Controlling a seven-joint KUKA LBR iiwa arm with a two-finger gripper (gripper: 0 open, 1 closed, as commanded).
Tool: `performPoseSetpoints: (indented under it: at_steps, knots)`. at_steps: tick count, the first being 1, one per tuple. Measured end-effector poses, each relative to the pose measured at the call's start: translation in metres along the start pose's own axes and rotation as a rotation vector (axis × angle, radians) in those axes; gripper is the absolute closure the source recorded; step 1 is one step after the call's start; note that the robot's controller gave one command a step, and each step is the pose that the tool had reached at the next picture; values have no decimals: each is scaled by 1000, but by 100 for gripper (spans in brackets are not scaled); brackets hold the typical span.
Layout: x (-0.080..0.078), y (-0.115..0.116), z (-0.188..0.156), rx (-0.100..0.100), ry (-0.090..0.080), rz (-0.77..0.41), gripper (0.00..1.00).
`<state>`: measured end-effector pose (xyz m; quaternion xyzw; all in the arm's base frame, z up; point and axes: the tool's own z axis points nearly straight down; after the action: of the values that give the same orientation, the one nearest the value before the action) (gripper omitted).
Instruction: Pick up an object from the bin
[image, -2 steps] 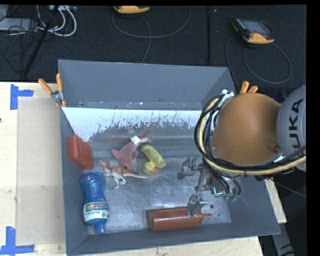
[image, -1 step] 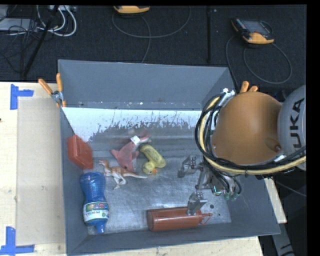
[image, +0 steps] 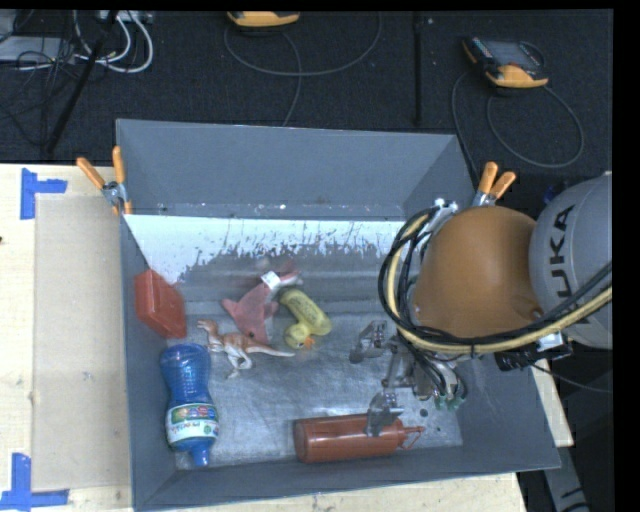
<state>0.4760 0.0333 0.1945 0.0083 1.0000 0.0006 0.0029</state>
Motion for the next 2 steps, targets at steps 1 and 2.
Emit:
performPoseSetpoints:
  at_steps: [1,2]
  knots:
    - [-8,-15,59,1,6,-118,0]
    - [-13,-19,100,4,14,-186,0]
